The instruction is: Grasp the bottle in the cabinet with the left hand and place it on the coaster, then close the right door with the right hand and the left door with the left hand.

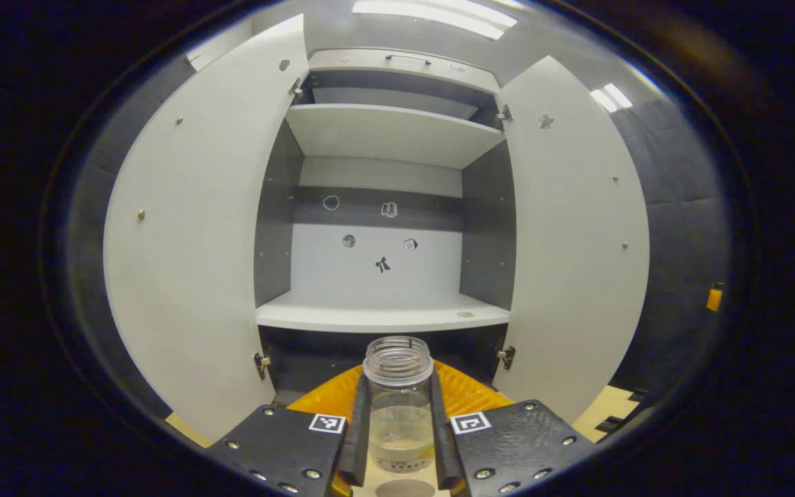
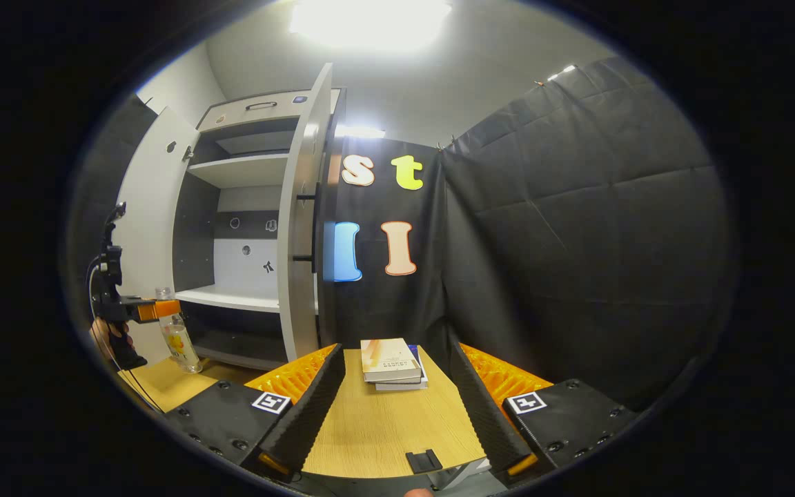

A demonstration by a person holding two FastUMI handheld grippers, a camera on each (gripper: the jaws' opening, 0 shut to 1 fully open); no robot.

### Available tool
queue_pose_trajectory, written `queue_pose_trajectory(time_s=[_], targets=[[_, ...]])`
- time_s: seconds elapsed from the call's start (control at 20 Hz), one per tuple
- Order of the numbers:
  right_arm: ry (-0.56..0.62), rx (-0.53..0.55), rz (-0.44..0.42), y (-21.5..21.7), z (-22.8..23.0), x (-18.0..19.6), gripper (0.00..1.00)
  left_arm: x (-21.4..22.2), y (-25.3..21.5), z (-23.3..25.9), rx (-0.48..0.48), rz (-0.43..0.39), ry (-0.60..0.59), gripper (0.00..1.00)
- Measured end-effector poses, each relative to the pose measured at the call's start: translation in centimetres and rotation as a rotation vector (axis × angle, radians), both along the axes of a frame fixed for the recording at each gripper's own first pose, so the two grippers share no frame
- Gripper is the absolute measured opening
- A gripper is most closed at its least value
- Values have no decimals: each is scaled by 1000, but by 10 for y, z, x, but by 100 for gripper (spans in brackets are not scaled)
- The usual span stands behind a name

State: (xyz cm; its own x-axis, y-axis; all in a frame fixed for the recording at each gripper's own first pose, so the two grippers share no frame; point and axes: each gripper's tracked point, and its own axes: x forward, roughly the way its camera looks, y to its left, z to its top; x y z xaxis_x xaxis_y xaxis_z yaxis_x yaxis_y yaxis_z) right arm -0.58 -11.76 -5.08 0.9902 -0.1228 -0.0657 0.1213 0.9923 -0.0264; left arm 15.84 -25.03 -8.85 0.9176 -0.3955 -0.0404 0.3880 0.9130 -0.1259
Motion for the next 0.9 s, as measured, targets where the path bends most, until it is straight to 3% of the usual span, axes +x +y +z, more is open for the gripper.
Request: queue_pose_trajectory(time_s=[0.55,0.9], targets=[[51,-29,11,6,-22,2,98,-21,-26,-96,31,-57,54,40],[72,-41,19,6,-29,4,98,-25,-32,-149,53,-49,103,39]])
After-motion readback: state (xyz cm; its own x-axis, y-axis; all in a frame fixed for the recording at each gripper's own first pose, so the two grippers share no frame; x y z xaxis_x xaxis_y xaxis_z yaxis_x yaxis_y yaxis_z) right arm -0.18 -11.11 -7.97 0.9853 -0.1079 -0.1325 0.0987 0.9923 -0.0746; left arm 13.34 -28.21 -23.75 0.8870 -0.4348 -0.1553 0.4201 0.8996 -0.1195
